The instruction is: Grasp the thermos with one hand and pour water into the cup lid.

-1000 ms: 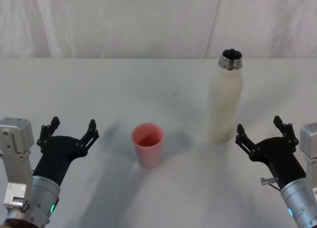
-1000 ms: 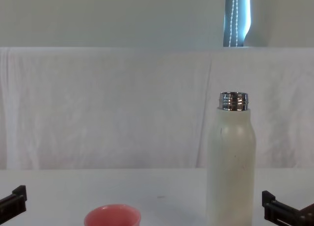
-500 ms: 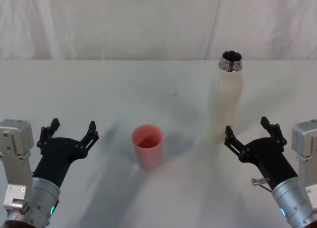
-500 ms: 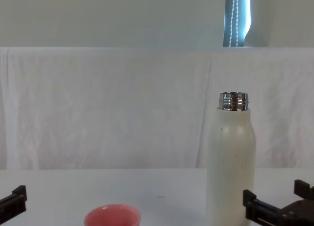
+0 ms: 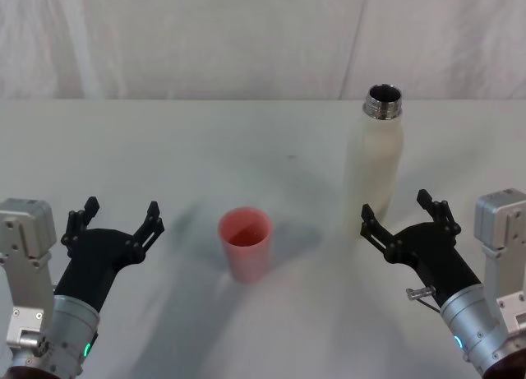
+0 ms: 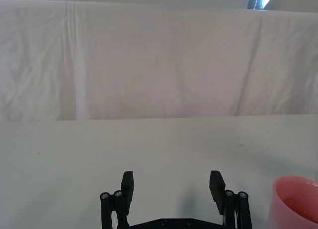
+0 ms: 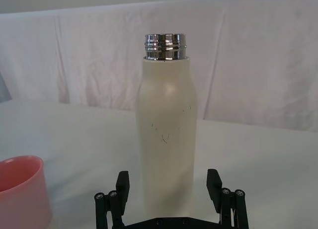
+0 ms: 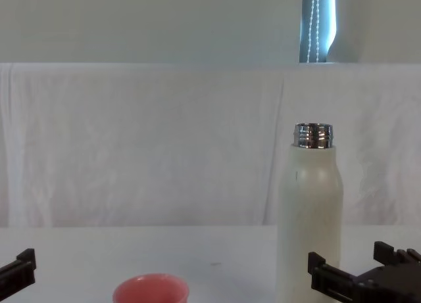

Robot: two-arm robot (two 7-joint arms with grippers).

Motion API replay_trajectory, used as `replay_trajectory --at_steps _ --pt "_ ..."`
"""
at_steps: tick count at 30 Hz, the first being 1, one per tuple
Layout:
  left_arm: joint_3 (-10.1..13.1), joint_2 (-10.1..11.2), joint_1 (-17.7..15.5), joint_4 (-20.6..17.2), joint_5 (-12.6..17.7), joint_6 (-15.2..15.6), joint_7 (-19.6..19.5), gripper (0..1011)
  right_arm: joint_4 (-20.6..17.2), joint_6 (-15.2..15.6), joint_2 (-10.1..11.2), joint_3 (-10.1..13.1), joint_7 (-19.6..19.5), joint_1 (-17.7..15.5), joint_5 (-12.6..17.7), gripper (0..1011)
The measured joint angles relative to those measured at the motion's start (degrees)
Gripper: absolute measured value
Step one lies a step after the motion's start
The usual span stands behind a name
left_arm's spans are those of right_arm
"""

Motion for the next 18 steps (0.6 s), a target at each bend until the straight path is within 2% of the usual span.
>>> replay_trajectory --at_steps 18 --pt "0.00 0.00 0.00 0.00 0.00 0.00 0.00 1001 4.36 0.42 -0.87 -0.37 0.47 4.18 -1.41 1003"
